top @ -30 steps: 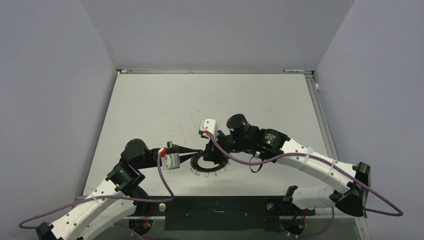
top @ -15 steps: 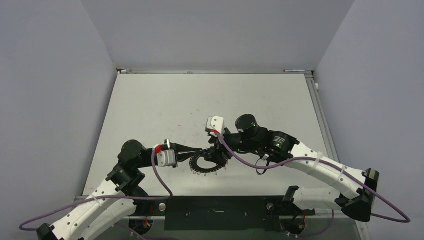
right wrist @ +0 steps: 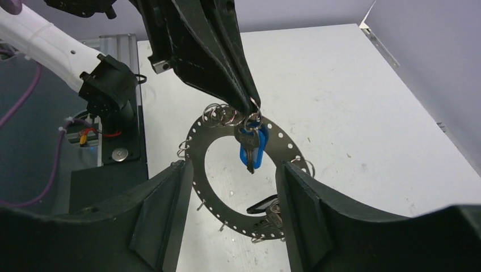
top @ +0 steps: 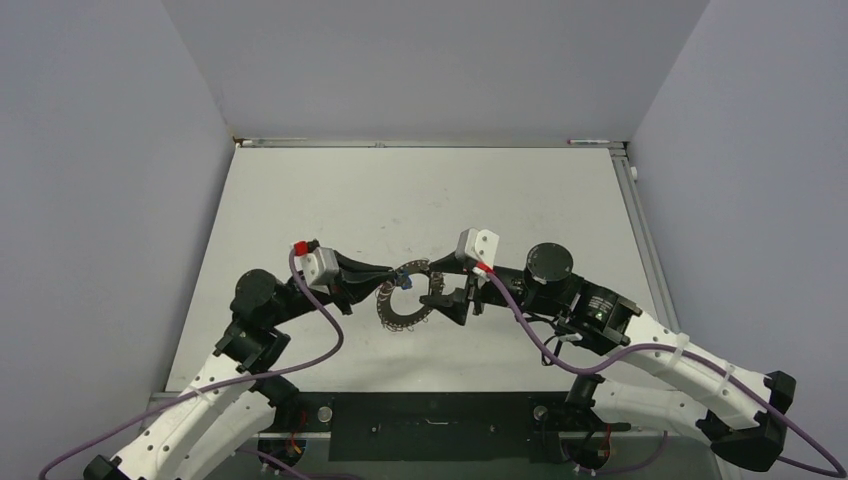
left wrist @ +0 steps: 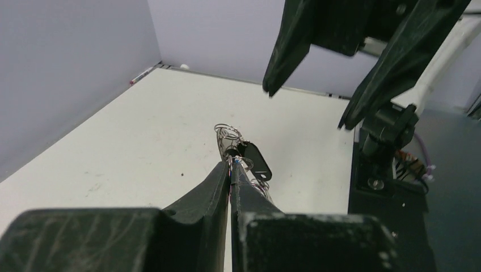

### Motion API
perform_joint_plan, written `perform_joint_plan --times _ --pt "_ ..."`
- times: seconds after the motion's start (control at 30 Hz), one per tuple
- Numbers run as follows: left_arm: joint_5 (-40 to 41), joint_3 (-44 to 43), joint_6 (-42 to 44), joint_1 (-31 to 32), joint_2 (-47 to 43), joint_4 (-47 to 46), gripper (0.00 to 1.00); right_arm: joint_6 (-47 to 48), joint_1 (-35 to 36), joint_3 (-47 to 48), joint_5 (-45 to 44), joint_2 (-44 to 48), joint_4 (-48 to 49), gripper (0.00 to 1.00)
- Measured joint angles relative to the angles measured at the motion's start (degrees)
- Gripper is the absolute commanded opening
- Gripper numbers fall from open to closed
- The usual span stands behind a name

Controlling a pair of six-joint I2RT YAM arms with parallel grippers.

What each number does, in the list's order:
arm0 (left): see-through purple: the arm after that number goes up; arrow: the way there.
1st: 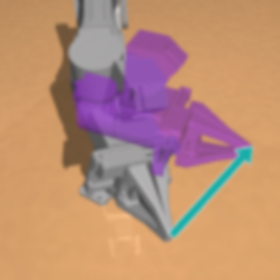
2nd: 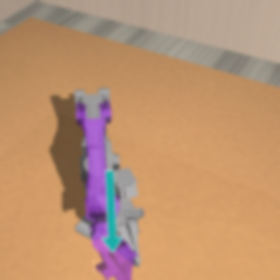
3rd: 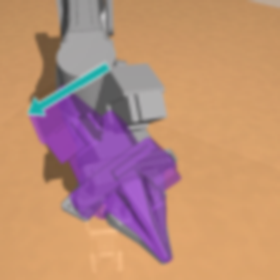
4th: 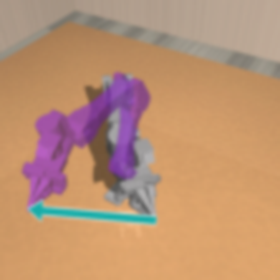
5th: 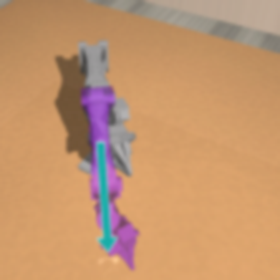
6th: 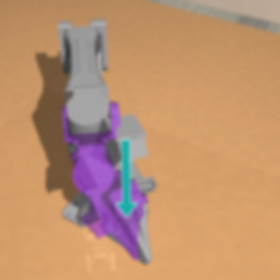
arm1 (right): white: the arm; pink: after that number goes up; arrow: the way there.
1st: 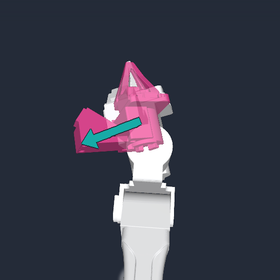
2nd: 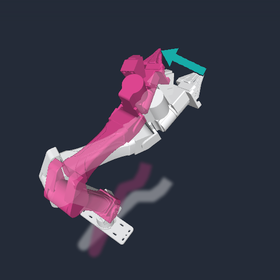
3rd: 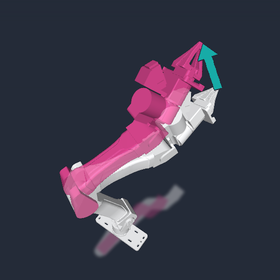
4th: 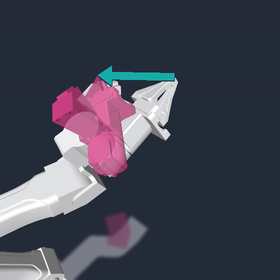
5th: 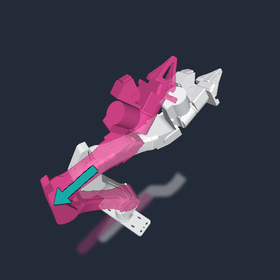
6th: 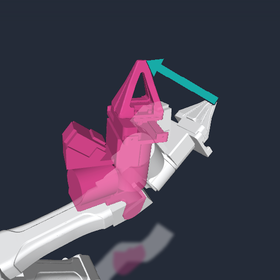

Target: Put the keys on the keyring

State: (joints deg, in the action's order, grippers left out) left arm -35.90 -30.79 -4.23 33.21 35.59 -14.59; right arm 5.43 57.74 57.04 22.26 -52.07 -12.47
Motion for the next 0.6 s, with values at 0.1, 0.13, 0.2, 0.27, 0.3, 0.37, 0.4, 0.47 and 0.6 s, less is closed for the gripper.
perform_joint_plan --times 0.1,0.13,0.2,0.27,0.3,0.37,0.4,0.47,0.6 --pt "-1.3 0.2 -7.1 -1.9 0.3 -6.0 0.0 -1.6 0.0 -2.3 -0.5 -0.8 3.6 0.46" --pt "-1.9 0.4 -9.2 -2.3 0.4 -8.5 0.0 -2.1 0.0 -2.9 -0.5 -1.4 4.8 0.43" --pt "-2.8 0.9 -12.7 -2.9 0.4 -13.0 0.0 -3.1 0.0 -3.9 -0.4 -2.5 7.5 0.41" --pt "-4.0 1.3 -15.3 -3.1 0.4 -16.6 0.0 -4.2 0.0 -4.8 -0.1 -3.5 10.1 0.41" --pt "-4.4 1.4 -16.4 -3.3 0.5 -18.0 0.0 -4.8 0.0 -5.1 0.3 -3.8 11.6 0.41" --pt "-5.1 1.6 -18.0 -3.5 0.5 -19.7 0.0 -5.4 0.0 -5.4 0.9 -4.3 13.7 0.41" --pt "-5.4 1.6 -18.4 -3.6 0.6 -20.2 0.0 -5.7 0.0 -5.4 1.2 -4.6 14.7 0.41" --pt "-5.5 1.6 -19.1 -3.7 0.7 -20.5 0.0 -6.0 0.0 -5.4 2.0 -5.0 16.3 0.41" --pt "-5.6 1.7 -19.6 -3.9 0.8 -20.7 0.0 -6.2 0.0 -5.5 3.3 -4.9 18.9 0.43"
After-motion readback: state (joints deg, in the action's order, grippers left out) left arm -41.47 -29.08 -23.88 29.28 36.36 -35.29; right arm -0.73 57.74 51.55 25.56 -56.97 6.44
